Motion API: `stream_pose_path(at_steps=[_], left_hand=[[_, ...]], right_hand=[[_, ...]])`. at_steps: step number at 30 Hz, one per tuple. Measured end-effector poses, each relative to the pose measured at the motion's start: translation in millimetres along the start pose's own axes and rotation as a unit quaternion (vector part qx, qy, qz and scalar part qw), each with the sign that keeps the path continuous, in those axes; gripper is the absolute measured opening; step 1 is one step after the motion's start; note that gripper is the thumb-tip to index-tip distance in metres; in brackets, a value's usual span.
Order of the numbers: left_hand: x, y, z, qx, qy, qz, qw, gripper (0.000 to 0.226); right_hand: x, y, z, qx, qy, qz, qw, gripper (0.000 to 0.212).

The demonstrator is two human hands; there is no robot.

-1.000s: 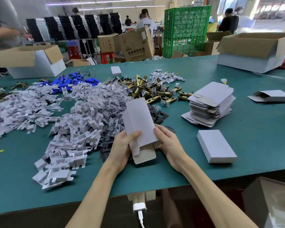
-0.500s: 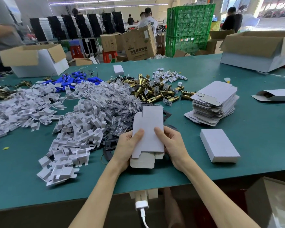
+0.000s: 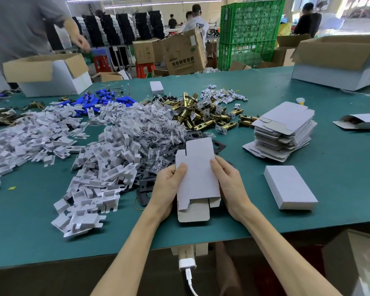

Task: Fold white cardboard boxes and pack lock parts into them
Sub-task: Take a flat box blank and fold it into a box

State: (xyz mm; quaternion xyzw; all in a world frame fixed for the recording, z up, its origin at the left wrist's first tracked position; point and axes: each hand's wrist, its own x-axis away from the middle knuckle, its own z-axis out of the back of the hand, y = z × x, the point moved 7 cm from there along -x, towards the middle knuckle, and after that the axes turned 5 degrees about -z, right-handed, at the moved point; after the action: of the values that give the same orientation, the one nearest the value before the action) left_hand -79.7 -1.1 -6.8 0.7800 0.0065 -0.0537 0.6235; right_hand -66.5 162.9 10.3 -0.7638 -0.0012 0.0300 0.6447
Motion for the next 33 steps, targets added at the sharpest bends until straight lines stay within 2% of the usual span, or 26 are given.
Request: stream_pose_path(at_steps=[3, 6, 10, 16, 20, 28, 33], left_hand=[[0.6, 5.2, -3.8, 0.000, -0.009, -0.019, 1.000, 0.041], [1.2, 11.1, -6.0, -0.007, -0.012, -0.031, 0.999, 0.050], [2.8, 14.7, -12.9, -0.051, -0.047, -0.041, 0.997, 0.061], [2.5, 14.1, -10.1, -0.036, -0.037, -0.055, 0.997, 0.029], [3.5, 16.6, -12.8, -0.030, -0.052, -0.063, 0.996, 0.029], [3.7, 10.8, -7.6, -0.034, -0.017, -0.037, 0.999, 0.020], [2.1, 8.0, -6.8, -0.037, -0.011, -0.026, 0.999, 0.018]], right_hand=[[-0.3, -3.1, -8.9, 0.048, -0.040, 0.017, 0.998, 0.052], [0.0, -5.0, -10.6, 0.036, -0.047, 0.021, 0.998, 0.057], [1.3, -4.7, -11.4, 0.022, -0.052, 0.008, 0.998, 0.051], [-2.1, -0.6, -5.4, 0.021, -0.017, -0.002, 1.000, 0.048], [-3.2, 2.2, -2.0, 0.030, 0.001, 0.003, 1.000, 0.036], [-3.1, 3.2, -4.4, 0.003, -0.019, -0.014, 1.000, 0.034], [-2.3, 7.2, 0.4, 0.000, -0.009, -0.022, 1.000, 0.022]])
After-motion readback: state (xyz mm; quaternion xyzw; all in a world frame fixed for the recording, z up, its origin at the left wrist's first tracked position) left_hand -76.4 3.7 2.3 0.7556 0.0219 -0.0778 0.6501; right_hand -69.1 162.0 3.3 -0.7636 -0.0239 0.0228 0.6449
